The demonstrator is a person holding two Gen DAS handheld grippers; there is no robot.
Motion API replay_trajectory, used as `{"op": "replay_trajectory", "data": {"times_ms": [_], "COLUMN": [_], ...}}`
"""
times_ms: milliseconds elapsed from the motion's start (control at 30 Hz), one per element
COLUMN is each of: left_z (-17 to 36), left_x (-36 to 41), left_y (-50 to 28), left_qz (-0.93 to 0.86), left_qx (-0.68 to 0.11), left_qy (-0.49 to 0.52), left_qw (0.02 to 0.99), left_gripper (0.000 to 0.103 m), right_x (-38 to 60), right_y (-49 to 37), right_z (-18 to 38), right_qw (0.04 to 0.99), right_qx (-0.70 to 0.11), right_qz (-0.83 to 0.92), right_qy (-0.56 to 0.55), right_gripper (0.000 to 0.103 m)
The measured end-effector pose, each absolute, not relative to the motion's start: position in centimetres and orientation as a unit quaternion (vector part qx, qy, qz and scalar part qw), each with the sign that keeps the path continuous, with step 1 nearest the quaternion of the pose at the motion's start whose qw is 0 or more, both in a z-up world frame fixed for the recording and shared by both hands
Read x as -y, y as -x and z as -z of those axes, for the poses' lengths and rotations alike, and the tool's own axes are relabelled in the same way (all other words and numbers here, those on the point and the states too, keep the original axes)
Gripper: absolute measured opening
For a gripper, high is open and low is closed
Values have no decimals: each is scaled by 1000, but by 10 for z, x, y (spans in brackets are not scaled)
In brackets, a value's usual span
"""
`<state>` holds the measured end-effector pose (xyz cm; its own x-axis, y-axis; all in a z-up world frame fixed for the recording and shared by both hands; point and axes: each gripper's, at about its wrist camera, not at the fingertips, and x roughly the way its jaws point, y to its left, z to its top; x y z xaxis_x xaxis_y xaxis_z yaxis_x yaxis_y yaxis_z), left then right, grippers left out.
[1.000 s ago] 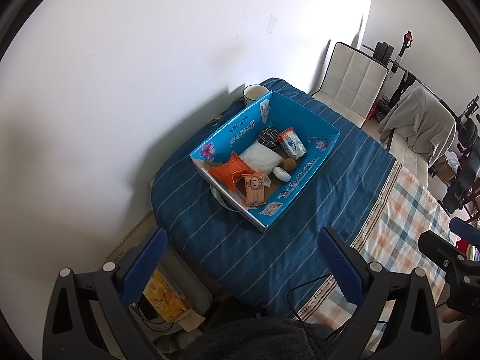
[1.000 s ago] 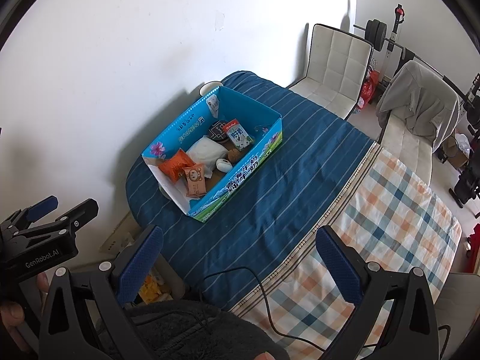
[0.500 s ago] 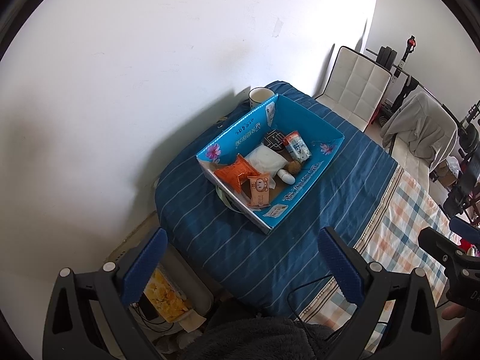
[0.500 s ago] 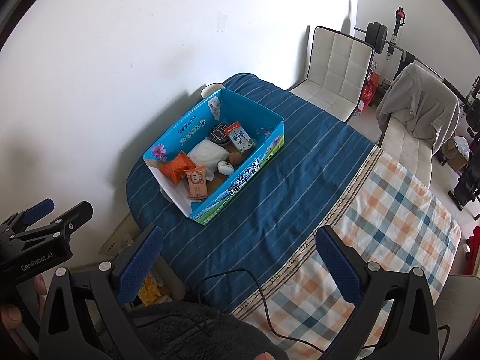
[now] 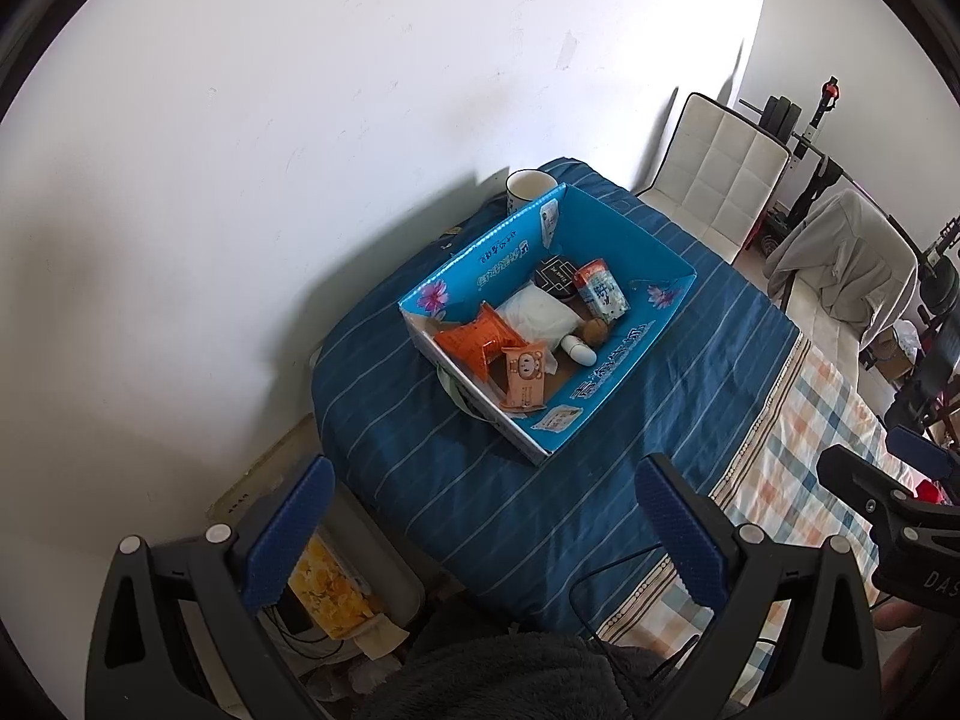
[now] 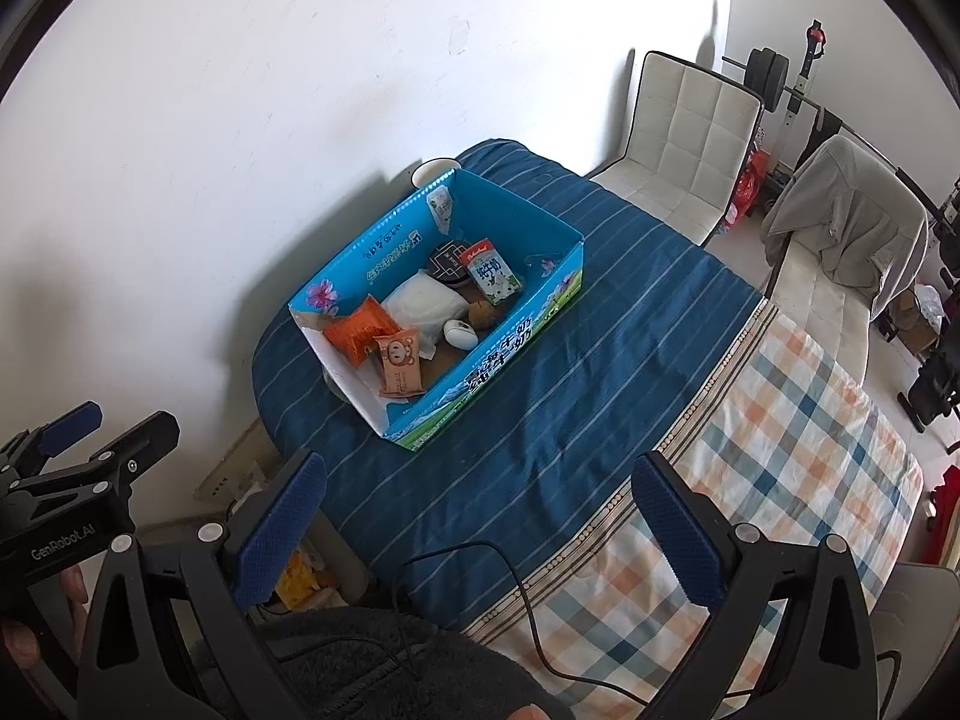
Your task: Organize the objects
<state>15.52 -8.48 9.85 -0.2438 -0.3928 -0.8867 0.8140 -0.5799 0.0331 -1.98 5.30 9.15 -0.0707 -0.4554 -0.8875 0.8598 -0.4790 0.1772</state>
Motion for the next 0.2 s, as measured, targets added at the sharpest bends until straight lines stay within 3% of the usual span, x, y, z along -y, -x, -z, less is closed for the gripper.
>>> {"op": "replay_trajectory", "data": {"times_ms": [200], "left_z": [-98], "left_x": [86], "left_y": [-157], "left_qz": [757], "left_qx": [-227], "left_qy": [-465], "left_qw": [399], "left_gripper": [103], "right_x": [-47], "right_y": [17], "right_z": [-88], "right_qw": [471], "right_qx": [-211], "right_qz": [699], "right_qy": [-495], "right_gripper": [103]}}
